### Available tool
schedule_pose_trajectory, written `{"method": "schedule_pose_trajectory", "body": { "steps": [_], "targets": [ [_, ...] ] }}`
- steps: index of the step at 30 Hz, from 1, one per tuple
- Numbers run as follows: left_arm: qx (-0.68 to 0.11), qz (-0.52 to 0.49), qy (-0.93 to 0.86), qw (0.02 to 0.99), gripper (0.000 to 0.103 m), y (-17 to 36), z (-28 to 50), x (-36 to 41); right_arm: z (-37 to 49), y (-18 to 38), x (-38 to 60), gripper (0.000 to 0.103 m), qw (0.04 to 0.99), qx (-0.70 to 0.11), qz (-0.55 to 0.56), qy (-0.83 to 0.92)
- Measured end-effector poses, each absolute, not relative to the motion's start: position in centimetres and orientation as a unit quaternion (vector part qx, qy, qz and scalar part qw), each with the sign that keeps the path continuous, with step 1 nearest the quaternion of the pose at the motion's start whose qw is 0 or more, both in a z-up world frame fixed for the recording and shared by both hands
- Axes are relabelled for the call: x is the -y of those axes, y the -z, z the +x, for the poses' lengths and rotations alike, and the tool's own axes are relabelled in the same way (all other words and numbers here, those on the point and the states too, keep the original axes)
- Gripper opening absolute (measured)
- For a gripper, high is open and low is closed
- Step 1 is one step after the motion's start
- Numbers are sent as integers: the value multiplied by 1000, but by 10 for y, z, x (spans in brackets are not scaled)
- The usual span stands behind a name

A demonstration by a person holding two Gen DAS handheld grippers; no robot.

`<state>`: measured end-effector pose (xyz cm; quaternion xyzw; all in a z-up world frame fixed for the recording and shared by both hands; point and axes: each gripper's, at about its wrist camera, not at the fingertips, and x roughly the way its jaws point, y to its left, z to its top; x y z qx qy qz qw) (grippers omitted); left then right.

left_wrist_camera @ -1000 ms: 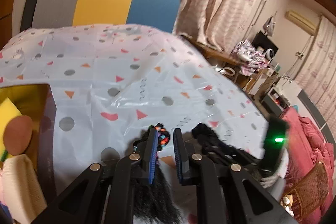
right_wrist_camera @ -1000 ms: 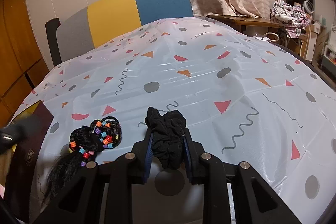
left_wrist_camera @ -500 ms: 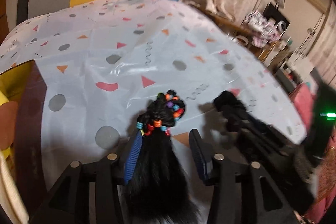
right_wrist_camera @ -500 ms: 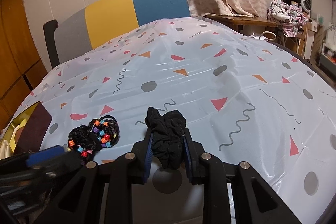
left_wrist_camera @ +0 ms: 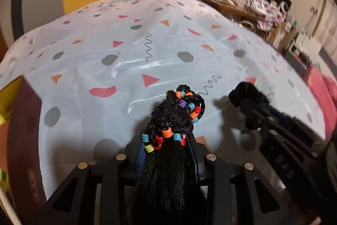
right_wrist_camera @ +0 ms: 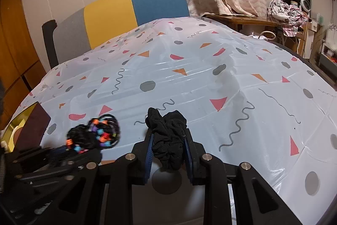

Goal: Organize soft objects
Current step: 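Lift the braided hair piece with the left tool while the right holds the scrunchie, then lower the braided hair piece into the gold tray and open the left tool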

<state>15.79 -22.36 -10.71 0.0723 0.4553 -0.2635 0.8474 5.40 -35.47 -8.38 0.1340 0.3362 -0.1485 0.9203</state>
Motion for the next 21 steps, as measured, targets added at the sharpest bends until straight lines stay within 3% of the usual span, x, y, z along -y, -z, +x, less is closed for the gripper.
{"method": "schedule_pose_trajectory", "body": {
  "steps": [11, 21],
  "targets": [
    [-429, -7, 287, 856, 34, 59, 128, 180, 55, 84, 353, 26, 920, -339, 125, 153],
    [-392, -78, 262, 879, 34, -3, 121, 89, 55, 84, 351, 26, 920, -341, 121, 151]
  ]
}}
